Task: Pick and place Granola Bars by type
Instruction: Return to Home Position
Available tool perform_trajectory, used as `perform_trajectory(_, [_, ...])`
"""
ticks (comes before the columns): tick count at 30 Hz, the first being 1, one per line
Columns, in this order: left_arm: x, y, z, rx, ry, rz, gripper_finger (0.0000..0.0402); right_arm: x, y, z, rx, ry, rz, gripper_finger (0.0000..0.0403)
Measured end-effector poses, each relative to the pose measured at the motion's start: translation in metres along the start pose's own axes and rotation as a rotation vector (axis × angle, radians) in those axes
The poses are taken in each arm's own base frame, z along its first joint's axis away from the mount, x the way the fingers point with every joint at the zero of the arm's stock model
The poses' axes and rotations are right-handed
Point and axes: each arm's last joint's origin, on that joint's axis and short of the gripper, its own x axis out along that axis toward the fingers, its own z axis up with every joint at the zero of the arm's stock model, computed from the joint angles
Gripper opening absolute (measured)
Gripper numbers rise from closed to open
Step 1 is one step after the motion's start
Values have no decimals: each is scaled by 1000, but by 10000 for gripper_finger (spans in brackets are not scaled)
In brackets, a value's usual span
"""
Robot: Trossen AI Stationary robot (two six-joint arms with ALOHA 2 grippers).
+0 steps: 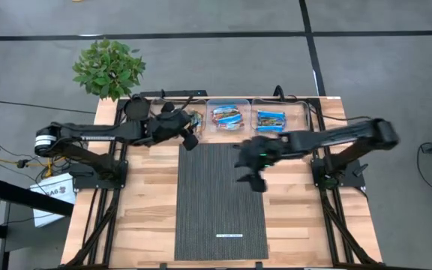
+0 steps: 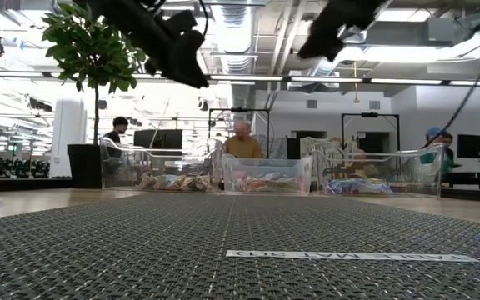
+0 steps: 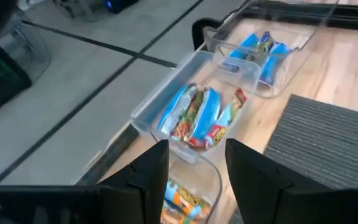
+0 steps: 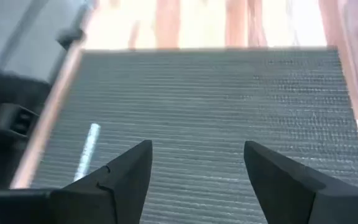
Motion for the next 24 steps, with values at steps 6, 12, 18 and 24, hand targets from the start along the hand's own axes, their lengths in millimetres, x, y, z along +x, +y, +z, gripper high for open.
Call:
perform_trajectory(6, [-15, -7, 6, 0, -44, -48, 153, -43, 19, -52, -9, -270, 56, 249])
perform_trajectory(12, [-20, -14, 5, 6, -44, -80, 153, -64, 31, -104, -87, -524, 156, 249])
perform_trajectory(18, [-21, -15, 4, -13, -40, -85, 153, -68, 37, -142, -168, -695, 262, 249])
perform_trajectory(24, [-21, -15, 4, -32, -38, -85, 153, -71, 42, -165, -275, -794, 331, 249])
